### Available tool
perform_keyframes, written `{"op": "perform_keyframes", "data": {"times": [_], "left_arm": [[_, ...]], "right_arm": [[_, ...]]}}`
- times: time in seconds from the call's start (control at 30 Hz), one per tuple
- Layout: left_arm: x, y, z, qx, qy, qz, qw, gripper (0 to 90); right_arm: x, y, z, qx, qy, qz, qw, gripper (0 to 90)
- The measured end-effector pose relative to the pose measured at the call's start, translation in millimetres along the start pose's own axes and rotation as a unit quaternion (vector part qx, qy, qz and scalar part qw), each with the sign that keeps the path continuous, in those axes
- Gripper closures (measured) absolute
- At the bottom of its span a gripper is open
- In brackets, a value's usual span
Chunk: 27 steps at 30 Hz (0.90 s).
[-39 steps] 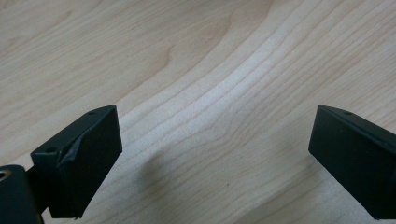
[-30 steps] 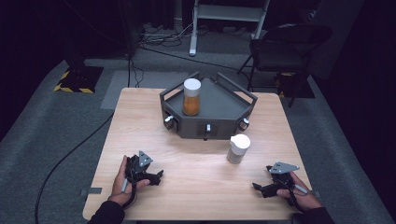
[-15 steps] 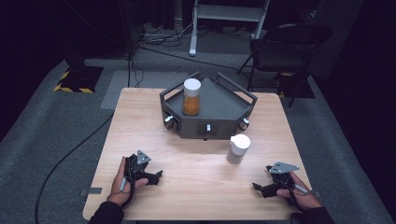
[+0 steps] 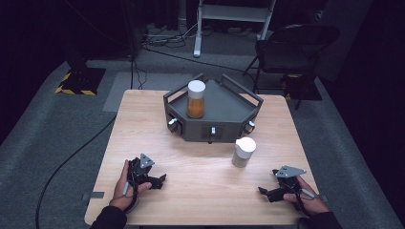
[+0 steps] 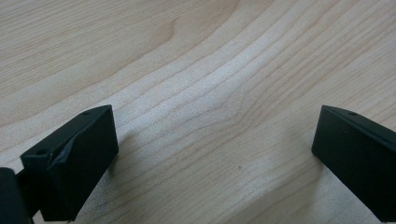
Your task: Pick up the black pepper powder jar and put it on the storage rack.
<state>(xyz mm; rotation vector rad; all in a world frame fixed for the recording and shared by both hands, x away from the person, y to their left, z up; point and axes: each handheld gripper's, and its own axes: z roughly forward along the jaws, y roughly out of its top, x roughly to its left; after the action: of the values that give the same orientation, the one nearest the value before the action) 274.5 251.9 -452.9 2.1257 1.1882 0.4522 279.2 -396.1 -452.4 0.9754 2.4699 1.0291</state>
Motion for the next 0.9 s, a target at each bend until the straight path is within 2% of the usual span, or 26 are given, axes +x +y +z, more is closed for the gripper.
{"op": "perform_keyframes", "data": {"times": [0.3,0.57,0.7,0.9], "left_arm": [[0.8,0.1,0.2,0.000,-0.002,0.002,1.0000,0.4],[0.7,0.1,0.2,0.000,-0.001,0.002,1.0000,0.4],[0.7,0.1,0.2,0.000,-0.001,0.002,1.0000,0.4],[0.8,0.2,0.2,0.000,-0.002,0.002,1.0000,0.4]], "right_arm": [[-0.3,-0.3,-0.5,0.000,0.000,-0.001,1.0000,0.0],[3.2,-0.2,-2.7,0.000,-0.013,-0.003,0.9999,1.6],[0.4,-3.8,-9.9,-0.033,-0.009,0.014,0.9993,1.7],[4.0,-2.7,-16.1,-0.047,-0.023,0.014,0.9985,1.6]]}}
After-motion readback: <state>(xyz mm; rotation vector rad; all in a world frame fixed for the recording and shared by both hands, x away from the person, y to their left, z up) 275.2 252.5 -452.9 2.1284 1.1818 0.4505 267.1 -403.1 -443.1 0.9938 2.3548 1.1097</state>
